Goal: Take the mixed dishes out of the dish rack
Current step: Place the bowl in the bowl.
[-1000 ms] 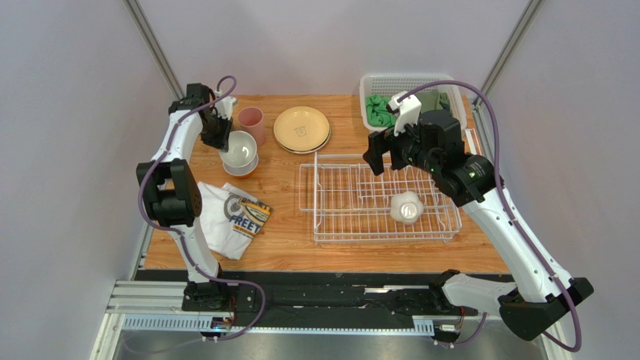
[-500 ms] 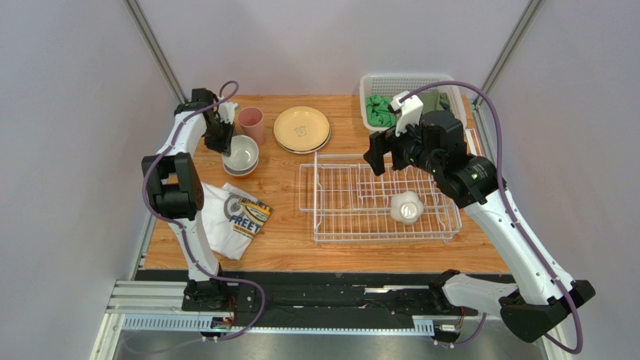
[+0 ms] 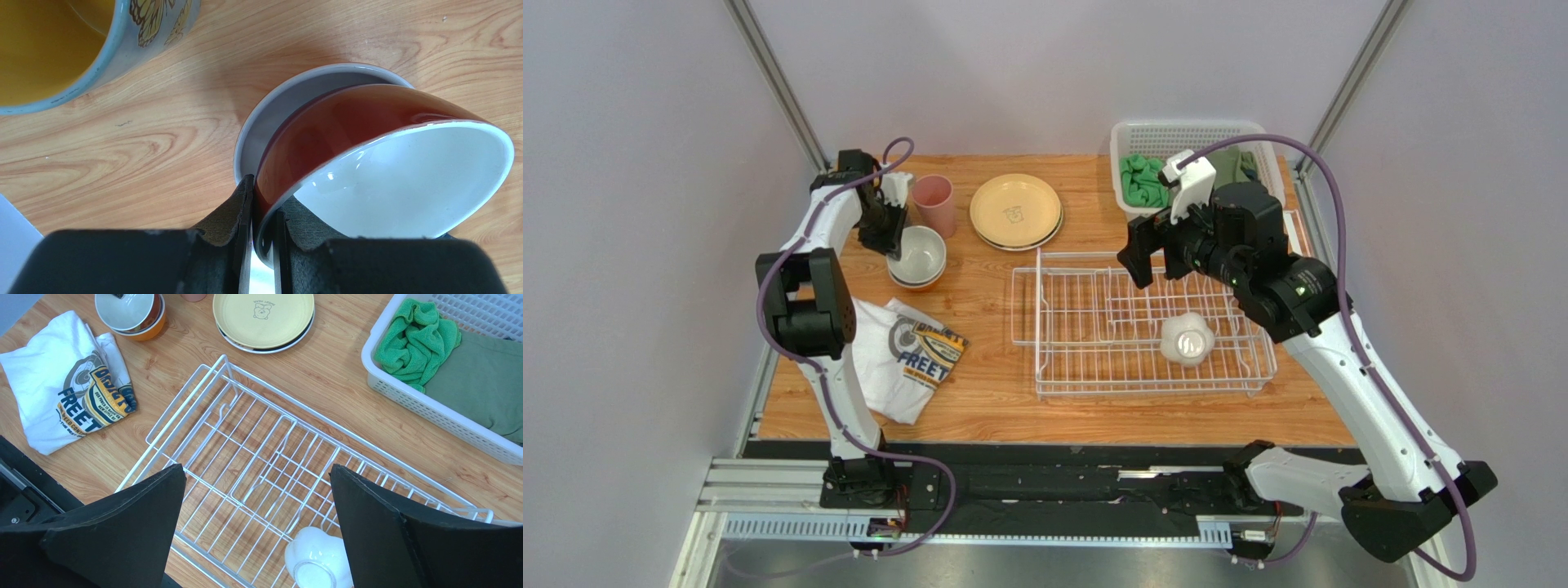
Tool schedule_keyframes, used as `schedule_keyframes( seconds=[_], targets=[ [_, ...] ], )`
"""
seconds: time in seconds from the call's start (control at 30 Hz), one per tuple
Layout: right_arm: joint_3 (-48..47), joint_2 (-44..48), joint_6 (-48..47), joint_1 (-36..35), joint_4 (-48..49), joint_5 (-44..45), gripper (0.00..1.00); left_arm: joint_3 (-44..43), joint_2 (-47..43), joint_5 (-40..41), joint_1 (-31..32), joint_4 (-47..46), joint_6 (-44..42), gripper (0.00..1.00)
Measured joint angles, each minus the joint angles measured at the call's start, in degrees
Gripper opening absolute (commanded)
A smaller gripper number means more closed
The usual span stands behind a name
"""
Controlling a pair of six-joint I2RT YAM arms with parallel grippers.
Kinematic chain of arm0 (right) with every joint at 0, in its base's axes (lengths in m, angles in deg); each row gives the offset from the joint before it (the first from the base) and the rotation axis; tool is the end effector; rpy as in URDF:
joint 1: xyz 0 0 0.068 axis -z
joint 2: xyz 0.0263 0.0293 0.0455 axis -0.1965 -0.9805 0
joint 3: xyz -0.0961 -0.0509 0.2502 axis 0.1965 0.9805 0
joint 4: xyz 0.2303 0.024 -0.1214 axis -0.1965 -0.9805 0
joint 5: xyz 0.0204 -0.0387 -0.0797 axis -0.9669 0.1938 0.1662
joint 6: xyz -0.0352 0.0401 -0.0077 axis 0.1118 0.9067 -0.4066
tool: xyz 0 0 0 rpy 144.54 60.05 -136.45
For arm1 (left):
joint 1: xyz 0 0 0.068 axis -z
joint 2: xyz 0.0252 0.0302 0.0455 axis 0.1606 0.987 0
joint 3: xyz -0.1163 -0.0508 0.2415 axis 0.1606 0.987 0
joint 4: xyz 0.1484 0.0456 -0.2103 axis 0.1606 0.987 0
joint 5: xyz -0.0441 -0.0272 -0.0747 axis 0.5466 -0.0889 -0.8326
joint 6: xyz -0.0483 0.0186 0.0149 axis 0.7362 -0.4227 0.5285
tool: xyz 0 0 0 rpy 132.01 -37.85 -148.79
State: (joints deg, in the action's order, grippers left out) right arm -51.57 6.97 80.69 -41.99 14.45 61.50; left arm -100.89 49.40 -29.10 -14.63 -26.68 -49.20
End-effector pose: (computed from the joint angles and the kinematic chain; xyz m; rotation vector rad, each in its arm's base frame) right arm 0.1904 0.1158 0.4278 -0.6102 1.9636 0.3938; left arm 0.4244 0.0327 0.2286 0.3228 2.7064 -0.1734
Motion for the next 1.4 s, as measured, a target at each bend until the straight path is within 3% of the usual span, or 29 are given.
schedule_keyframes(
  seconds=[0.77,1.4],
  targets=[
    [0.0,0.4,0.0,0.1,0.0,-0.5,0.93,0.0,0.1,1.5,0.0,-0.6,0.1,0.27],
    [0.7,0.8,0.0,0.1,0.0,-0.7,0.93,0.0,0.1,2.8,0.5,-0.9,-0.1,0.34]
  ],
)
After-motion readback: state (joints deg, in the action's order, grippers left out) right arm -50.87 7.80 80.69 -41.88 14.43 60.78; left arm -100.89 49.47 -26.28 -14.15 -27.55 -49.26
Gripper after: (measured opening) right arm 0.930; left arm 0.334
